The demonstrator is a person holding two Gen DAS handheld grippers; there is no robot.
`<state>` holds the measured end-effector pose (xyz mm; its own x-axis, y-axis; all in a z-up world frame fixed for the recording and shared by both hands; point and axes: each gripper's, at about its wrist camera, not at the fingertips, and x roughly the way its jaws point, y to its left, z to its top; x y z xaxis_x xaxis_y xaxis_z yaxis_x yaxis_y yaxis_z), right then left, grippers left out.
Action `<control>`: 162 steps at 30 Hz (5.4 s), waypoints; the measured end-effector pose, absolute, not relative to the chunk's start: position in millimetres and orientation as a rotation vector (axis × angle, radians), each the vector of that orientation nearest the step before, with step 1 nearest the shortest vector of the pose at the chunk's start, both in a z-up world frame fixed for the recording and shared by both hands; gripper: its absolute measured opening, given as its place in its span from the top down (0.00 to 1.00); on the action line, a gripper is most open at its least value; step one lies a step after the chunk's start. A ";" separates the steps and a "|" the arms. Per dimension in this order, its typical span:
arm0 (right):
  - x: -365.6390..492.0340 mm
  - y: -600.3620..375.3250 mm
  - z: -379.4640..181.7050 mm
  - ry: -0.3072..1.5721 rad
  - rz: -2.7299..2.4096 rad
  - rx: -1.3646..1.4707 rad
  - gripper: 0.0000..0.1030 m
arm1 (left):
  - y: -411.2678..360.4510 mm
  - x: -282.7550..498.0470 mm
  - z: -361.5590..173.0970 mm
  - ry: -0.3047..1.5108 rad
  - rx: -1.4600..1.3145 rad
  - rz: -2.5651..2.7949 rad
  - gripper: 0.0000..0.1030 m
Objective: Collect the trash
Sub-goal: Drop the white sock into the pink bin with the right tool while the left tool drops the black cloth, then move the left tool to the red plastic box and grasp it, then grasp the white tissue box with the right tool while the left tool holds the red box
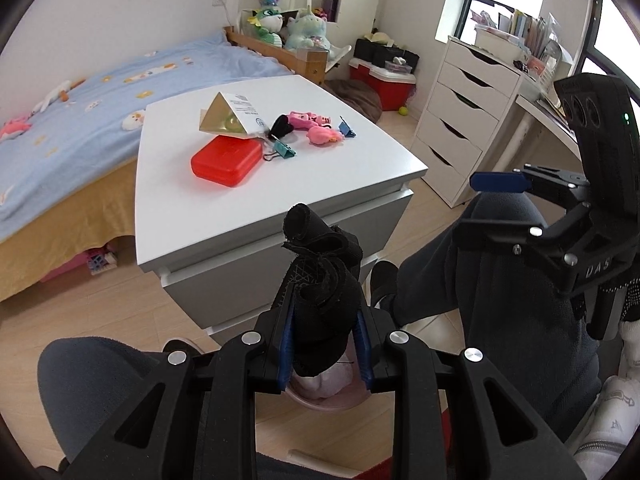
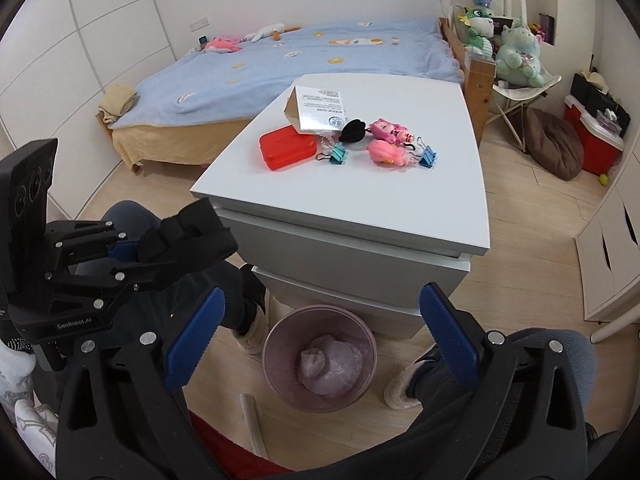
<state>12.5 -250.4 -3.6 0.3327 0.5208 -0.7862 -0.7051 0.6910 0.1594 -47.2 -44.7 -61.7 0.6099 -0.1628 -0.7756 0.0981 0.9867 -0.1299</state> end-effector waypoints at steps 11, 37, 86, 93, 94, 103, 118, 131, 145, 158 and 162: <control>19.2 -271.2 13.2 0.891 0.755 -0.194 0.06 | -57.1 -47.2 -55.5 0.894 -0.065 -0.201 0.69; 25.3 -264.7 10.2 0.903 0.782 -0.168 0.03 | -30.6 -37.4 -50.2 0.852 -0.121 -0.110 0.06; 74.0 -245.6 12.7 0.934 0.804 -0.171 0.03 | 30.4 127.5 -96.0 1.033 0.034 -0.227 0.29; 73.8 -242.6 13.0 0.930 0.811 -0.174 0.03 | 31.7 123.6 -93.5 1.032 0.025 -0.201 0.39; 74.5 -240.6 13.6 0.927 0.813 -0.175 0.03 | 32.7 122.5 -93.1 1.031 0.020 -0.193 0.39; 95.1 -211.3 27.3 0.903 0.858 -0.195 0.03 | 38.0 103.9 -81.1 1.017 -0.030 -0.168 0.39; 151.8 -112.4 26.5 0.910 0.937 -0.342 0.03 | 60.3 76.1 -61.8 0.983 -0.071 -0.099 0.39; 163.3 -48.4 -14.6 0.938 1.014 -0.574 0.03 | 70.5 64.7 -71.8 0.989 -0.103 -0.094 0.39; 174.2 -36.4 -34.2 0.976 1.018 -0.565 0.23 | 73.2 64.3 -78.2 0.993 -0.120 -0.099 0.39; 178.8 -50.1 -24.9 0.984 1.012 -0.444 0.36 | 71.9 64.3 -77.7 0.985 -0.124 -0.095 0.39; 184.1 -65.9 -17.4 1.010 1.007 -0.318 0.36 | 69.1 65.0 -74.1 0.976 -0.122 -0.098 0.39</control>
